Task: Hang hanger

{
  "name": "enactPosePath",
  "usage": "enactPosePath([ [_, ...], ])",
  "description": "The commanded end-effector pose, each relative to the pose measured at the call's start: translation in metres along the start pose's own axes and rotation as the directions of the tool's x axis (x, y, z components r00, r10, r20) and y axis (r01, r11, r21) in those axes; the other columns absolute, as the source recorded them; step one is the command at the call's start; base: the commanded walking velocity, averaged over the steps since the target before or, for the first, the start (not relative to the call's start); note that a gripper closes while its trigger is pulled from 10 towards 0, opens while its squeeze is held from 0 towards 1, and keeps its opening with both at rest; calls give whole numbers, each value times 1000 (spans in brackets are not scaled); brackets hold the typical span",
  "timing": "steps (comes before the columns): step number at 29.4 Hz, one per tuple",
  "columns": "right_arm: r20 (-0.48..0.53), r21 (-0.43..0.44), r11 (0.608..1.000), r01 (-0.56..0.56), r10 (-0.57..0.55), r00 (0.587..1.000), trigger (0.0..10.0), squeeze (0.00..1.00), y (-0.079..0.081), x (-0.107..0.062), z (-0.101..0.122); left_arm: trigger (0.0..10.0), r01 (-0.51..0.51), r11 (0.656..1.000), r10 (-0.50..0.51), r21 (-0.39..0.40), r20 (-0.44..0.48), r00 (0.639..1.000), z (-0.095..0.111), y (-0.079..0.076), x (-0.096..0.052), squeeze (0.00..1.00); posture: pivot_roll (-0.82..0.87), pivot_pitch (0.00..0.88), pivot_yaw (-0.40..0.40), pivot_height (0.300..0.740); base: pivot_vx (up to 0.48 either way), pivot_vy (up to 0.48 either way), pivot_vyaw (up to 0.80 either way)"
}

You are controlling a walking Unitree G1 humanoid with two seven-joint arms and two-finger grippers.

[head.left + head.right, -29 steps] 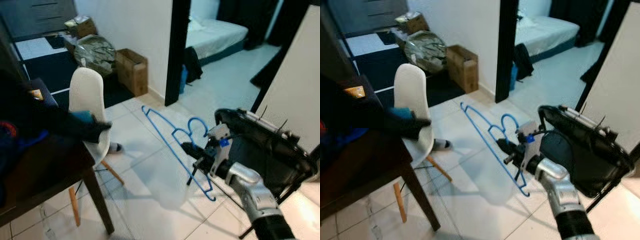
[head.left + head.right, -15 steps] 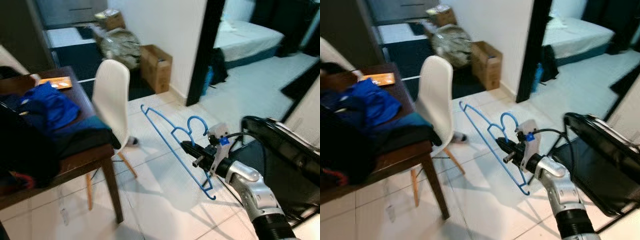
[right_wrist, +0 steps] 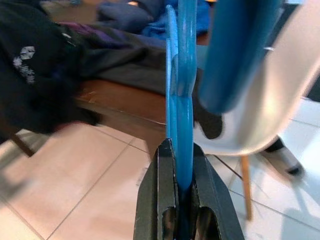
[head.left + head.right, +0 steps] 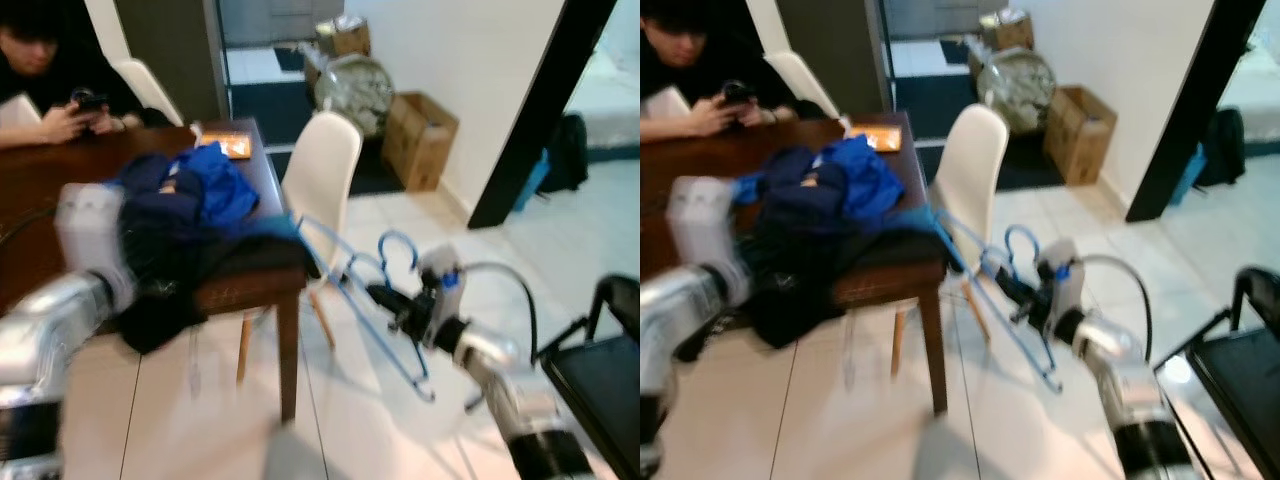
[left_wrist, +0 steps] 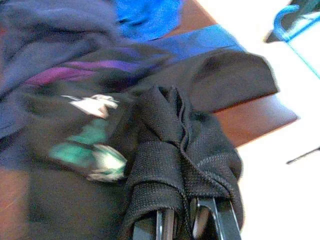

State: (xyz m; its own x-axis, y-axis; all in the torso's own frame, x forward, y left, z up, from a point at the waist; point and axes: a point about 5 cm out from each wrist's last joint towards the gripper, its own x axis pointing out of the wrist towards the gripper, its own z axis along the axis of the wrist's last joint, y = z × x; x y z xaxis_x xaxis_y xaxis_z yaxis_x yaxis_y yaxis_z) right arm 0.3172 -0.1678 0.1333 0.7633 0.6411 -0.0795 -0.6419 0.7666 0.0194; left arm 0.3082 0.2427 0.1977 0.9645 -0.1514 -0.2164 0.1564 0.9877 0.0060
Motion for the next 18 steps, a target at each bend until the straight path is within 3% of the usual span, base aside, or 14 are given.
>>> enactPosePath([
  [1, -8, 9, 1000, 17, -17, 1000, 10000, 0, -2, -4, -2, 10000, -96, 995, 94, 24, 62, 994, 13, 12, 1, 0, 44, 84, -19, 740, 0, 0, 731],
  [3, -4, 13, 1000, 16, -16, 1000, 10000, 0, -2, -5, -2, 10000, -229, 973, 228, -9, 137, 964, 30, 31, 0, 0, 51, 80, -21, 740, 0, 0, 688],
  [4, -4, 13, 1000, 16, -16, 1000, 10000, 0, -2, -5, -2, 10000, -229, 973, 228, -9, 137, 964, 30, 31, 0, 0, 51, 80, -21, 740, 0, 0, 688],
  [6, 6, 39, 999, 27, -27, 1000, 10000, 0, -4, -6, -2, 10000, -393, 917, 397, -66, 230, 888, 53, 63, -10, 0, 55, 78, -21, 740, 0, 0, 0],
  [8, 6, 39, 999, 27, -27, 1000, 10000, 0, -4, -6, -2, 10000, -393, 917, 397, -66, 230, 888, 53, 63, -10, 0, 55, 78, -21, 740, 0, 0, 0],
  [9, 5, 47, 998, 31, -31, 1000, 10000, 0, -5, -5, -3, 10000, -441, 892, 451, -98, 260, 854, 62, 75, -14, 0, 57, 75, -22, 740, 0, 0, 0],
  [12, -2, 51, 998, 33, -33, 999, 10000, 0, -5, -5, -3, 10000, -452, 886, 460, -102, 308, 833, 76, 84, -18, 0, 57, 74, -23, 740, 0, 0, 0],
  [18, -10, 55, 998, 39, -39, 999, 10000, 0, -5, -6, -4, 10000, -401, 915, 394, -55, 342, 853, 88, 79, -10, 0, 46, 64, -21, 740, 0, 0, 0],
])
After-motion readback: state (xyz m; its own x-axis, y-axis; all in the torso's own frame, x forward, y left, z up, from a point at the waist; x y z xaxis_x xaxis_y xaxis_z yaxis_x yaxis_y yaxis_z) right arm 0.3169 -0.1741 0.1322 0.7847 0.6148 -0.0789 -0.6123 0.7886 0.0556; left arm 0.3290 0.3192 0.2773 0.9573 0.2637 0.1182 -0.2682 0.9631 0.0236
